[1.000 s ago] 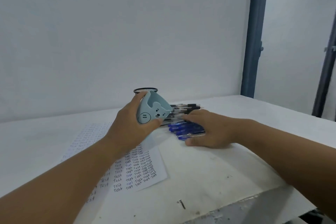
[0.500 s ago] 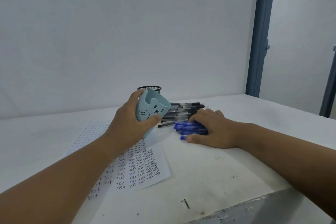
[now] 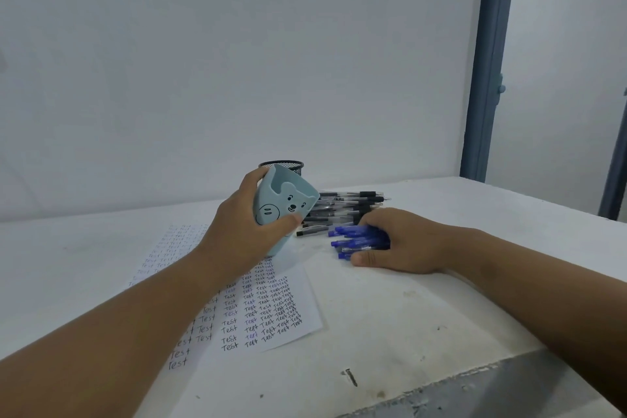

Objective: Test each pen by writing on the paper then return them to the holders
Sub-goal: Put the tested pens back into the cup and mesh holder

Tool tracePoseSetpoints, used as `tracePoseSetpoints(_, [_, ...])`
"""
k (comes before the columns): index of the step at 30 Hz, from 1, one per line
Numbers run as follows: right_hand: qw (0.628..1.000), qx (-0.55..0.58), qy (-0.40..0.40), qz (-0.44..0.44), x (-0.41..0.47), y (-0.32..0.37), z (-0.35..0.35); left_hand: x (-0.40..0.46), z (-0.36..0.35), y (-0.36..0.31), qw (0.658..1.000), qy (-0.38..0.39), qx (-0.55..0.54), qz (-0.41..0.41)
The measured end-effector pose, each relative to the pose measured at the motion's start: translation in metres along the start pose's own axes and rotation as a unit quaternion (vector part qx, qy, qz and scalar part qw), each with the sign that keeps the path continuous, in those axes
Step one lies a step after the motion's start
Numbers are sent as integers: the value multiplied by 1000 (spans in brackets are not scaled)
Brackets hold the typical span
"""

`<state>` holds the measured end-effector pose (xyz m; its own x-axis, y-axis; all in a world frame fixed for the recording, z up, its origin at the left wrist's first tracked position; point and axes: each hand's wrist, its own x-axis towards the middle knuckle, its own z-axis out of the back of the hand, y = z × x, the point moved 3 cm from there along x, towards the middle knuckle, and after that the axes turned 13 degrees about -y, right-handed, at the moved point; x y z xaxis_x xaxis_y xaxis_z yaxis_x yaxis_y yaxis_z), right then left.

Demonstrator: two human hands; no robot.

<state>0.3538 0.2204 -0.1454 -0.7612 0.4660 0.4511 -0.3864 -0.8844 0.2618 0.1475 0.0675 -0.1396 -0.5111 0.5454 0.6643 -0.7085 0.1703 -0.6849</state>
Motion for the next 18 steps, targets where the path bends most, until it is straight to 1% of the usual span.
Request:
tracePoseSetpoints(7, [1000,4,5,-19,1,5,2,0,0,2,1000,2,3,2])
tracePoseSetpoints(11, [1000,19,-14,-12,-1,9,1,1,0,3,1000,1,10,-1])
tracePoseSetpoints(14, [999,2,-36,7,-1,13,0,1,0,4,1000,3,9,-3])
tracePoseSetpoints(18, [999,-3,-39,14,-2,16,1,1,1,3,1000,5,6,1])
